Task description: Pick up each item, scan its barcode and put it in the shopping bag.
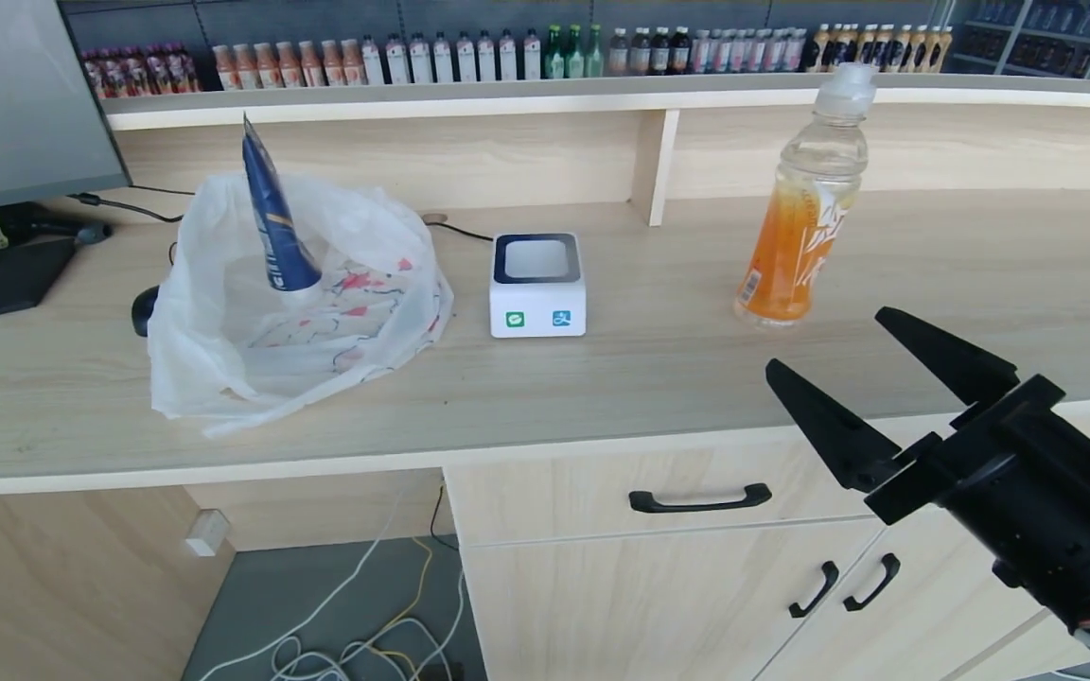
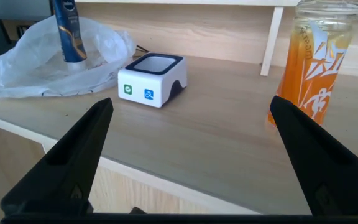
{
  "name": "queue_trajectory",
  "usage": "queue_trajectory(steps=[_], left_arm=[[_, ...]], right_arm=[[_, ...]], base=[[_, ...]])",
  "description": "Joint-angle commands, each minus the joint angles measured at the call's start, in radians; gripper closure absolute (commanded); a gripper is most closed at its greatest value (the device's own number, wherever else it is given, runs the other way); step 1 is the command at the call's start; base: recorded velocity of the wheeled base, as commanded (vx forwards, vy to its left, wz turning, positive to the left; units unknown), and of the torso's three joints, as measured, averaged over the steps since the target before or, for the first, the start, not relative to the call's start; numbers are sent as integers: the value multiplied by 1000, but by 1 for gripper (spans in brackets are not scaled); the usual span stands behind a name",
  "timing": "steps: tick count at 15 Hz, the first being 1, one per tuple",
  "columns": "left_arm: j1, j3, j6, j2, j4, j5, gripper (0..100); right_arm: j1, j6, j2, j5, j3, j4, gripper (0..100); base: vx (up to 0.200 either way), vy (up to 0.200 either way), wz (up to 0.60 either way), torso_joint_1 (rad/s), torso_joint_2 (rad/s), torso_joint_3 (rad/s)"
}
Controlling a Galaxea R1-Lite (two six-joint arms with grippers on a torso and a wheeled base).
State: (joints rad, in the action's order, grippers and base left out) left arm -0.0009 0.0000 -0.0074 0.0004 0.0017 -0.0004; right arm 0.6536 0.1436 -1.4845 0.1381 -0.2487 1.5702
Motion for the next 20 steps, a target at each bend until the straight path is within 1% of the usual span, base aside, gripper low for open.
queue_trajectory(steps=[1,4,6,10,12,13,14,16,17,18,20], left_arm=[[-1,0,0,0,0,0,100],[-1,0,0,0,0,0,100],[-1,0,0,0,-2,0,100],[-1,0,4,0,-2,0,100],[-1,0,4,0,-2,0,100],[-1,0,4,0,-2,0,100],[-1,0,4,0,-2,0,100],[-1,0,4,0,-2,0,100],[-1,0,4,0,-2,0,100],[-1,0,4,0,-2,0,100],[-1,0,4,0,-2,0,100]], right_arm=[[9,1,-13,0,-7,1,0],[38,1,-36,0,-14,1,0],[40,1,-50,0,-24,1,0],[57,17,-50,-2,-47,1,0],[57,31,-66,8,-132,1,0],[57,33,-68,8,-139,1,0],[57,31,-82,52,-261,-113,0],[55,28,-83,107,-374,-246,0],[55,24,-91,190,-468,-337,0],[55,-4,-108,233,-515,-383,0],[38,-27,-155,242,-580,-404,0]], base=[[0,-200,0,-2,-2,2],[0,-200,0,1,-1,4],[0,-200,0,5,2,2],[0,0,0,0,0,0],[0,0,0,0,0,0],[0,0,0,0,0,0],[0,0,0,0,0,0],[0,0,0,0,0,0],[0,0,0,0,0,0],[0,0,0,0,0,0],[0,0,0,0,0,0]])
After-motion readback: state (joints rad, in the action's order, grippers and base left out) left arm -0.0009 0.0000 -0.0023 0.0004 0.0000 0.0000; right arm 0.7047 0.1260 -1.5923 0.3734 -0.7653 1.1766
